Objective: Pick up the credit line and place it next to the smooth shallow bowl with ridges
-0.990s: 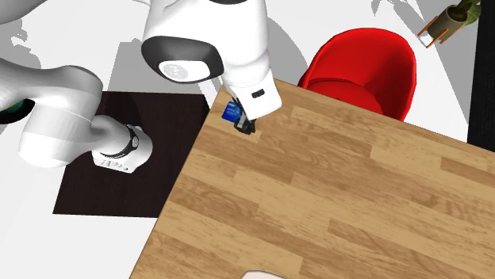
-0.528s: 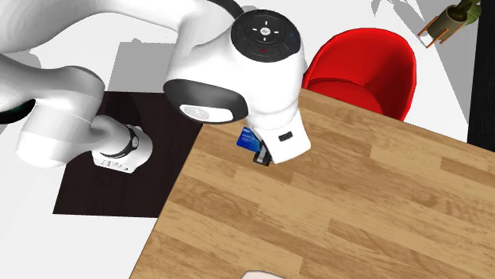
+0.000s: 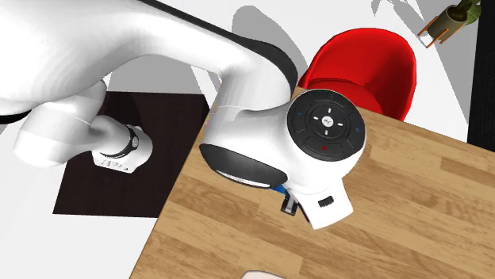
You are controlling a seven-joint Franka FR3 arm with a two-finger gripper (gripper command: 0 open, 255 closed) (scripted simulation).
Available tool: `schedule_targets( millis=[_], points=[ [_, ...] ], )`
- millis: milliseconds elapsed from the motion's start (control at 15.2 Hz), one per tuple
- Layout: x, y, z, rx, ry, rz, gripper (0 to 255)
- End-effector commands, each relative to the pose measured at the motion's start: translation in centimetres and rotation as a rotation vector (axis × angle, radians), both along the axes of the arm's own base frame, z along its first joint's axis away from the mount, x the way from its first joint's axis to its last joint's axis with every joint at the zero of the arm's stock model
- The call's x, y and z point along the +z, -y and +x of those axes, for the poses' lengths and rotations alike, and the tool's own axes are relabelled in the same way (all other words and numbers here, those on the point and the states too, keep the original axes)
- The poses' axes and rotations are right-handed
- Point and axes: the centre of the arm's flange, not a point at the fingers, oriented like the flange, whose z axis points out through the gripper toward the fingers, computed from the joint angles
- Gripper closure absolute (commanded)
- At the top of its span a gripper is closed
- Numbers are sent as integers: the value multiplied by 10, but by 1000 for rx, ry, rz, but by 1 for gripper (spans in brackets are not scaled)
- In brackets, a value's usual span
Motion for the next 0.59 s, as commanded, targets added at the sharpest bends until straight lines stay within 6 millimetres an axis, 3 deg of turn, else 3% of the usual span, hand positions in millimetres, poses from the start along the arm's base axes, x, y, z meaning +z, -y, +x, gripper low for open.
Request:
schedule_targets(
  millis=[0,330,528],
  points=[
    [0,22,13,1,0,0,255],
    [0,81,48,1,0,0,255],
    [-16,81,47,1,0,-1,255]
  ],
)
